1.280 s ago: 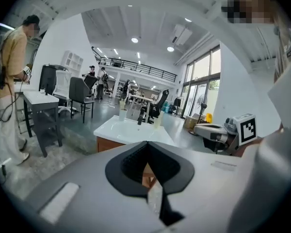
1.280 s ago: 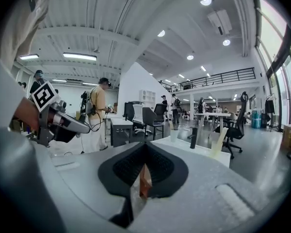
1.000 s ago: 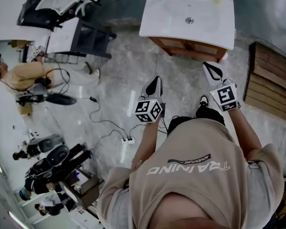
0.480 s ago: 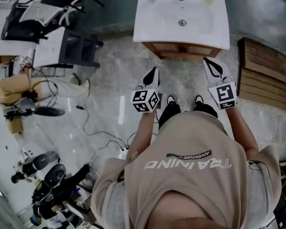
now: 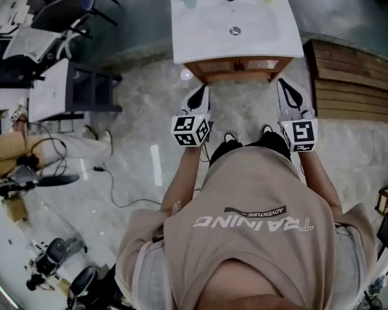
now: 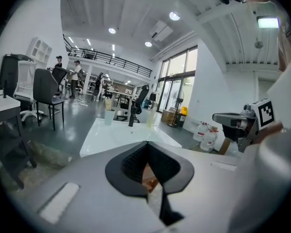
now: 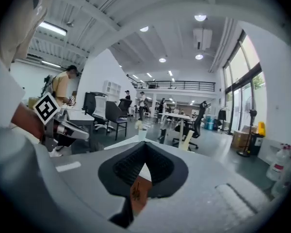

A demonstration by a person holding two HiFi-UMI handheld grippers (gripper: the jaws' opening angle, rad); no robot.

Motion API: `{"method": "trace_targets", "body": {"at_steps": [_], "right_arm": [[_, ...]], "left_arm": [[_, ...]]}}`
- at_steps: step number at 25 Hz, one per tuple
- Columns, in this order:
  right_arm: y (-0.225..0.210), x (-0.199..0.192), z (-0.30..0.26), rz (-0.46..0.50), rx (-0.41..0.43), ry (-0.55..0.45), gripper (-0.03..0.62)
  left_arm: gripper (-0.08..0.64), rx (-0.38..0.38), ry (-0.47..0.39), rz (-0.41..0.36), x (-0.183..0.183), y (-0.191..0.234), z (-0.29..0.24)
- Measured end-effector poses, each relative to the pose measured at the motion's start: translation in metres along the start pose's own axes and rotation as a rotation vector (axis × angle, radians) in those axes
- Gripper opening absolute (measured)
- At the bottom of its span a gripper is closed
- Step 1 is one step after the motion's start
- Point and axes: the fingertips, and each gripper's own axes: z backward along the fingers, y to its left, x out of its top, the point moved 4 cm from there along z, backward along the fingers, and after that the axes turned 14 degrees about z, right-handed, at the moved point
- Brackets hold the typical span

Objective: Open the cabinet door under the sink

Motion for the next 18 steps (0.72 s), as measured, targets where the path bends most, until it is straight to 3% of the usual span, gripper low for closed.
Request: {"method": "trace_targets", "body": {"at_steps": [3,11,18], "right_arm": [[-0.003,-0.015,0.010,-0.010,-0.067,0.032,0.002],[-0.011,-0.057,-0.004,-0.054,-0.048,0.136,0.002],[-0.001,-0.086,-0.026,-0.092,0.070,0.130,0.002]], "left_arm": [[0.017,-0.019,0.033,-0.012,-0.013,0.008,-0.013],[0.017,0.021,0.094,-0.054,-0.032,0.027,-0.055],[0.017,0.024,0.165,-0.064,-0.068,0.018,-0.104]]}}
